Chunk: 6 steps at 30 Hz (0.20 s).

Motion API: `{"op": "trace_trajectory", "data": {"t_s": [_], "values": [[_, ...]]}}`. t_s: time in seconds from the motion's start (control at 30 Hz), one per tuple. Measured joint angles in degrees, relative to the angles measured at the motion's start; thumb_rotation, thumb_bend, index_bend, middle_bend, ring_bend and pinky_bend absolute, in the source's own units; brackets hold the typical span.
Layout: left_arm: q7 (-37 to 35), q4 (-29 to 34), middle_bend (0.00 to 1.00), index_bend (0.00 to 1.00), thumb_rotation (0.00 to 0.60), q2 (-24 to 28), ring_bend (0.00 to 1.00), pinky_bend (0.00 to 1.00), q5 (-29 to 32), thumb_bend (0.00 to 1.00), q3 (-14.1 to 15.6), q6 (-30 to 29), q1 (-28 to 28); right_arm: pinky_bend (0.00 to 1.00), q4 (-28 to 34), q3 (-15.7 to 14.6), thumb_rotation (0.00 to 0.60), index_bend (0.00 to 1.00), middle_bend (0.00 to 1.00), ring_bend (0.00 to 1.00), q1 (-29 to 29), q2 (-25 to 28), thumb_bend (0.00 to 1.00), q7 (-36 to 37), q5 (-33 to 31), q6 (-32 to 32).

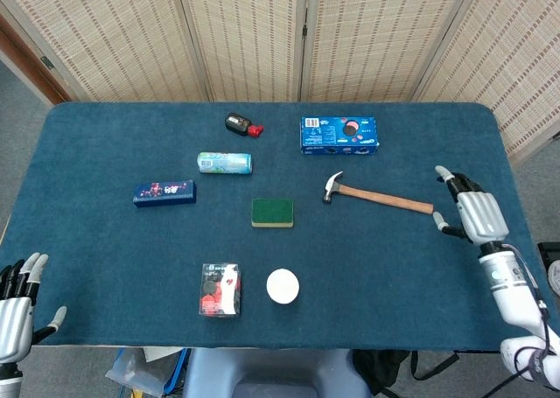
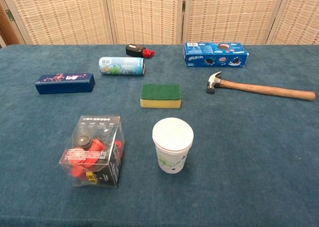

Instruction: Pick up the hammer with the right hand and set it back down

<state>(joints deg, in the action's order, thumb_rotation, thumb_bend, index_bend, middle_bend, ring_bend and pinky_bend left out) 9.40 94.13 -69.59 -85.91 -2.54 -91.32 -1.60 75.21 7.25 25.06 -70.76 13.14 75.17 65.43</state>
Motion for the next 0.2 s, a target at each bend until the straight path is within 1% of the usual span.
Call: {"op": "trace_trajectory", "data": {"t_s": [0.03, 0.1, 0.2], "values": [[0.09, -0.01, 0.0, 0.0, 0.6, -0.06, 0.0, 0.0, -0.31, 0.26, -0.01, -0.05, 0.12, 0.18, 0.65, -0.39, 0.6, 0.01, 0.25, 0.14, -1.18, 0.58, 0.37, 0.03, 0.5, 1.75], [0.26, 0.0, 0.0, 0.0, 0.6, -0.16, 0.0, 0.0, -0.74, 0.26, 0.0, -0.06, 0.36, 0.18, 2.46, -1.41, 0.6, 0.05, 0.27, 0.15, -4.6, 2.25, 0.37, 0.35, 1.84, 6.64], [0.45, 0.21, 0.0, 0.0, 0.6, -0.27, 0.0, 0.0, -1.14, 0.26, -0.09, 0.07, 0.77, 0.18, 4.47, -2.64, 0.6, 0.1, 0.29, 0.17, -8.71, 4.45, 0.37, 1.1, 3.54, 12.08]]}}
